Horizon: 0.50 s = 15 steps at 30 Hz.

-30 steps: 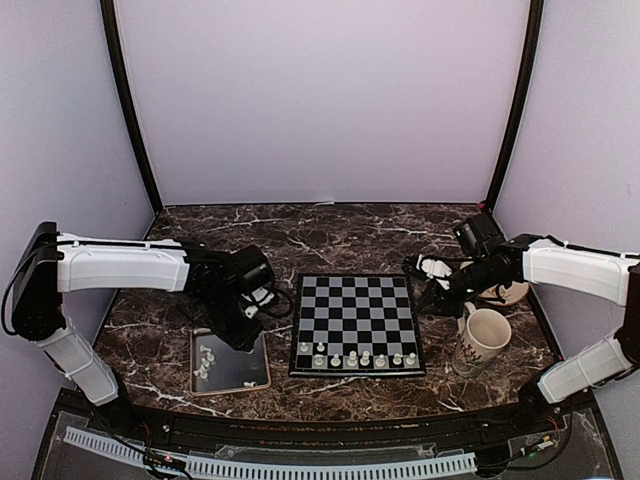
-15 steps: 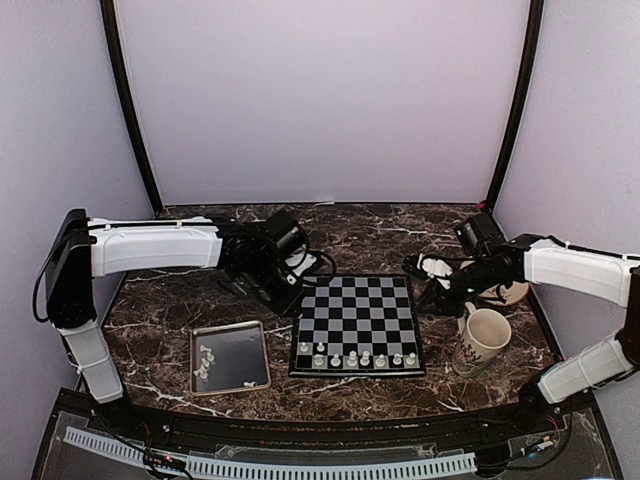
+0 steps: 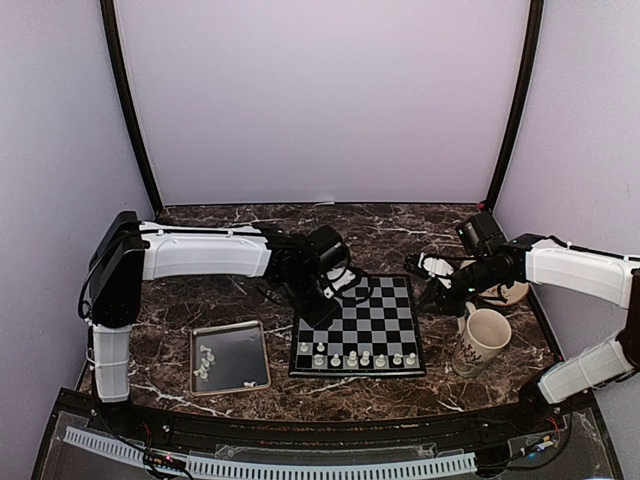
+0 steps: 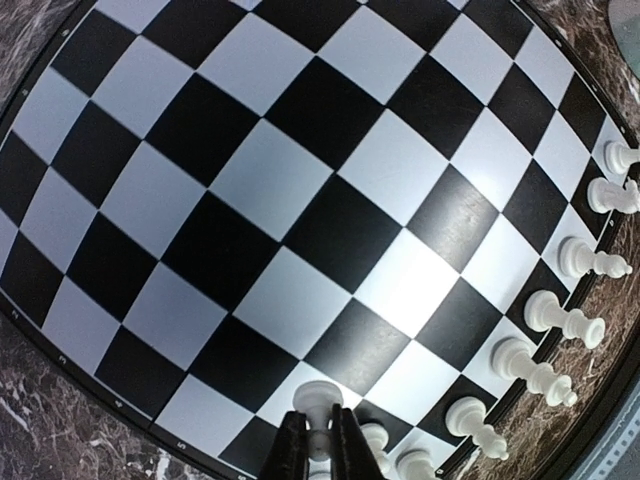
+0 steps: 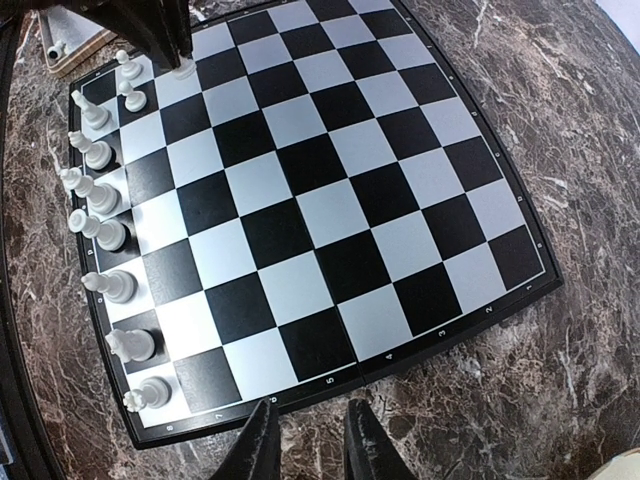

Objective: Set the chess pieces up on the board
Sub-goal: Place the pawn on c2.

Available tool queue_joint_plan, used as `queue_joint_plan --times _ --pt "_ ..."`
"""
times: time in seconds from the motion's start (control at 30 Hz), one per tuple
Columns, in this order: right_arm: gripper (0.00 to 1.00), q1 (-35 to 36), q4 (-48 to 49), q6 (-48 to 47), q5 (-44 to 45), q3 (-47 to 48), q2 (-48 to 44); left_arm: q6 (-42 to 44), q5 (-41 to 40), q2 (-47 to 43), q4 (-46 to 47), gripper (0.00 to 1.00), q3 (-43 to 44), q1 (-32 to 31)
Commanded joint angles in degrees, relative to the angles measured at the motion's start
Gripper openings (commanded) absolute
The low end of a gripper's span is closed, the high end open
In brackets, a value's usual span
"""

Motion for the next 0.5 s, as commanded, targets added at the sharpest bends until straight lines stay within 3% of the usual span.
queue_joint_plan --times 0.0,0.47 --pt "0.24 -0.29 -0.11 -0.58 0.10 -0.33 -0.67 4.97 2.53 0.61 -2.75 0.08 2.24 -1.55" --pt "0.24 -0.29 -0.06 -0.56 0.39 -0.33 -0.48 9.39 3.39 3.85 -7.98 0.08 5.80 -3.72"
